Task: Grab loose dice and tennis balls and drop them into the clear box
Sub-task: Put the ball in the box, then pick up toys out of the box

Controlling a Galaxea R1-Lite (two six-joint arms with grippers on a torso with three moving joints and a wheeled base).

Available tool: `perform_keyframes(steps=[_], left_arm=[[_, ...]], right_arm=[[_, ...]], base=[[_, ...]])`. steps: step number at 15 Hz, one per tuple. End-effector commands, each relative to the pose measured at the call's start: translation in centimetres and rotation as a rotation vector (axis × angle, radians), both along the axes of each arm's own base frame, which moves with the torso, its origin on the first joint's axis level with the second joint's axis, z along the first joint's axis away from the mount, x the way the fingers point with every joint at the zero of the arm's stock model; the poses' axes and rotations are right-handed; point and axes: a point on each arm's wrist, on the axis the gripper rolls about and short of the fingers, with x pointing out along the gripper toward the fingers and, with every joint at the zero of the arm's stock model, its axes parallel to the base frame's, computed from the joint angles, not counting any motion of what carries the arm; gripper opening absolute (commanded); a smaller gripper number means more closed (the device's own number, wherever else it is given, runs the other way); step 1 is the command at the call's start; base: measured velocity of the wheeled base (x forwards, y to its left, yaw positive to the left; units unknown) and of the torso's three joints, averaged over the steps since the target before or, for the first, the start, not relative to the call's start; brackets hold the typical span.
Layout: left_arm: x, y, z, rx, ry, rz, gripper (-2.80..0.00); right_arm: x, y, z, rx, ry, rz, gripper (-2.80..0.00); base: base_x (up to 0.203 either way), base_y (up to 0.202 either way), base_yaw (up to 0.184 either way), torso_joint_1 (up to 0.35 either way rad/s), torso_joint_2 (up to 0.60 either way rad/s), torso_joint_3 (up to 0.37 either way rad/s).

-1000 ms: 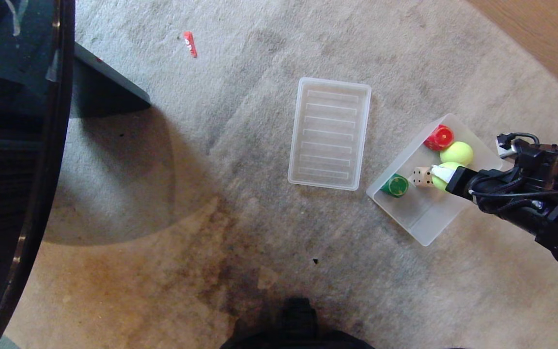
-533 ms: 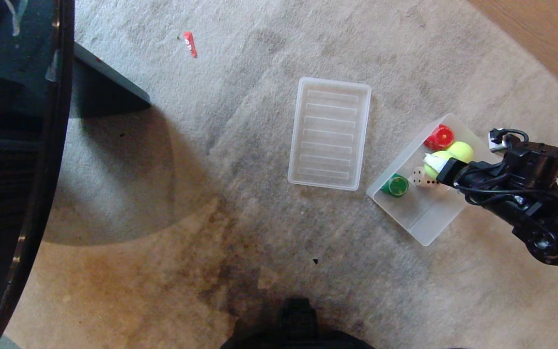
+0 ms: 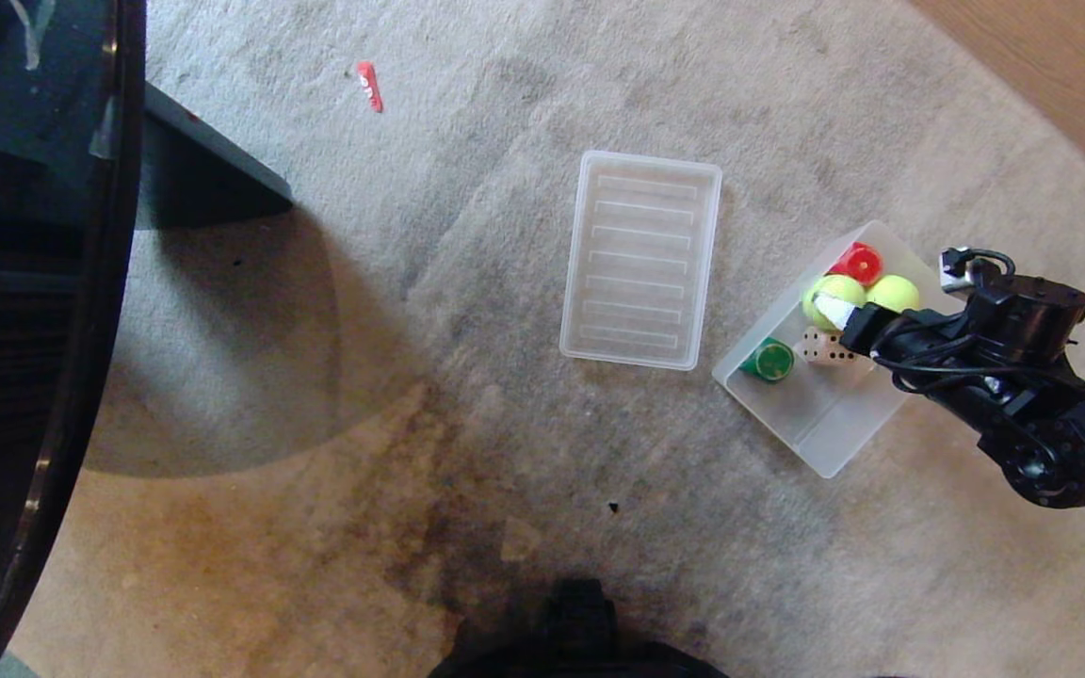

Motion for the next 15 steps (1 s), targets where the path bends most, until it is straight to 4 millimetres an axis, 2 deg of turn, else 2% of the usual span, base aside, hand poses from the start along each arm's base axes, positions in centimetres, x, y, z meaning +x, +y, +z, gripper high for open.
perform_keyframes(steps=[1, 6, 9, 10, 12, 15], left_arm=[[0.0, 0.0, 0.0, 0.0, 0.001, 0.0, -2.8], [0.0, 0.0, 0.0, -0.002, 0.001, 0.0, -2.8], [0.0, 0.0, 0.0, -0.002, 0.001, 0.0, -2.8], [0.0, 0.0, 0.0, 0.0, 0.001, 0.0, -2.8], [0.0, 0.0, 0.0, 0.0, 0.001, 0.0, -2.8], [0.0, 0.0, 0.0, 0.0, 0.001, 0.0, -2.8]], right_arm=[[0.0, 0.0, 0.1, 0.002, -0.007, 0.002, 0.0], [-0.9, 0.0, 1.1, -0.023, -0.029, 0.01, 0.0], [-3.4, -0.1, 2.9, -0.018, -0.01, 0.01, 0.0], [-4.1, -0.2, 2.6, -0.016, 0.044, 0.008, -2.8], [-7.3, -0.4, 3.8, -0.018, 0.11, 0.003, -2.8], [-12.4, -0.6, 2.7, -0.052, 0.316, 0.002, -2.8]], base=[[0.0, 0.0, 0.0, 0.0, 0.0, 0.0], [0.0, 0.0, 0.0, 0.0, 0.0, 0.0], [0.0, 0.0, 0.0, 0.0, 0.0, 0.0], [0.0, 0.0, 0.0, 0.0, 0.0, 0.0], [0.0, 0.0, 0.0, 0.0, 0.0, 0.0], [0.0, 0.0, 0.0, 0.0, 0.0, 0.0]])
